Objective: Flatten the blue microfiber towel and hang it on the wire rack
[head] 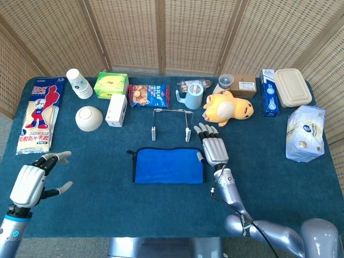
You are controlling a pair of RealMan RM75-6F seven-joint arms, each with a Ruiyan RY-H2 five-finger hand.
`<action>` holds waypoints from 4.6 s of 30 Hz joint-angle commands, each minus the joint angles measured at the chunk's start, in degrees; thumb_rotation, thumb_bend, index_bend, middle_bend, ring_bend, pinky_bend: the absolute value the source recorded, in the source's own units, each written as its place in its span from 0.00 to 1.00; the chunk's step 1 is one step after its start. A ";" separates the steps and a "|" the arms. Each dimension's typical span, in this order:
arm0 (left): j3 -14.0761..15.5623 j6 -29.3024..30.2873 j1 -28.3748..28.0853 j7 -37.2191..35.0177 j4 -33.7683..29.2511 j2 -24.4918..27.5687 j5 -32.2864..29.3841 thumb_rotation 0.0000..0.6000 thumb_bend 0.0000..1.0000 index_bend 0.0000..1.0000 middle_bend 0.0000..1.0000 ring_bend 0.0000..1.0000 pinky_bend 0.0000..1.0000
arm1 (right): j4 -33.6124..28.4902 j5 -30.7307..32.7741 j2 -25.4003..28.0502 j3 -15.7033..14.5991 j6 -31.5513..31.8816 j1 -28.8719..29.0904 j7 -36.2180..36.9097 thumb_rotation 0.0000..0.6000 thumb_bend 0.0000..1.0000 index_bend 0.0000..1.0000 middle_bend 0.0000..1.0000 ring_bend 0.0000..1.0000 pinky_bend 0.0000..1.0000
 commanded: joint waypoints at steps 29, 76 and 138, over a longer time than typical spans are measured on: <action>1.77 -8.90 -6.76 5.89 10.57 -2.49 5.86 1.00 0.24 0.22 0.28 0.16 0.31 | -21.32 -10.10 18.05 -4.08 11.40 -10.37 5.81 1.00 0.35 0.00 0.00 0.00 0.00; 4.17 -16.99 -27.92 -5.38 51.98 -29.48 11.65 1.00 0.24 0.16 0.13 0.04 0.14 | -31.99 -18.12 30.69 -9.18 22.55 -22.77 6.00 1.00 0.35 0.00 0.00 0.00 0.00; 6.66 -19.90 -35.57 -12.94 62.93 -40.88 5.01 1.00 0.40 0.22 0.22 0.11 0.21 | -34.32 -19.34 33.23 -7.91 24.82 -27.33 7.08 1.00 0.35 0.00 0.00 0.00 0.00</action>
